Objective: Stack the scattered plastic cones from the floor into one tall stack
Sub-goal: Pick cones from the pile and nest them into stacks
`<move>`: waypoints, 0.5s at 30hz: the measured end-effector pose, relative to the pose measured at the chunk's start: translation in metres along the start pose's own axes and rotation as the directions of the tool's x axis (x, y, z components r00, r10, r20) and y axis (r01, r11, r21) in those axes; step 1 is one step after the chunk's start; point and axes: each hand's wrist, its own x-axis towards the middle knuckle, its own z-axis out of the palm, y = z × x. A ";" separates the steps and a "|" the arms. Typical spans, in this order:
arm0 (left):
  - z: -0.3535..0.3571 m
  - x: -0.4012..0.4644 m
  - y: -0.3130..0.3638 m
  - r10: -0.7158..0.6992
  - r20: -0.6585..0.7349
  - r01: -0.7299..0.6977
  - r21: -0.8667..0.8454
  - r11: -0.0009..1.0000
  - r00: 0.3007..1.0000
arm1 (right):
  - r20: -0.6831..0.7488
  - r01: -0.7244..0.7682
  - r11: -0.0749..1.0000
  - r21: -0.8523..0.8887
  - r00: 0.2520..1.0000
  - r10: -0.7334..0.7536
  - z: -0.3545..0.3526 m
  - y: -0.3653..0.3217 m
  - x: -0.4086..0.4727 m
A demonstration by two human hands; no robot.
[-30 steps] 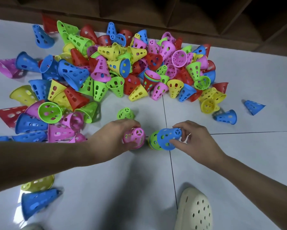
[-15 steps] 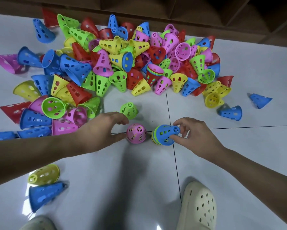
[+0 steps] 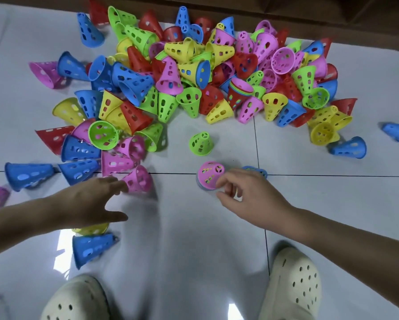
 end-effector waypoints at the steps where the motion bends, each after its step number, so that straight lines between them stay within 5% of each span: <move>1: 0.002 -0.004 -0.002 -0.027 0.012 0.027 0.006 1.000 1.000 | 0.028 0.024 1.000 0.016 0.999 -0.025 0.007 -0.007 0.003; 9: 0.030 -0.033 -0.018 -0.227 0.137 0.200 0.190 0.961 0.964 | 0.300 0.162 0.985 0.064 0.938 -0.174 0.083 -0.050 0.020; 15: 0.058 -0.036 -0.011 -0.257 0.141 0.240 0.129 0.962 0.956 | 0.299 0.071 0.992 0.103 0.949 -0.099 0.096 -0.047 0.031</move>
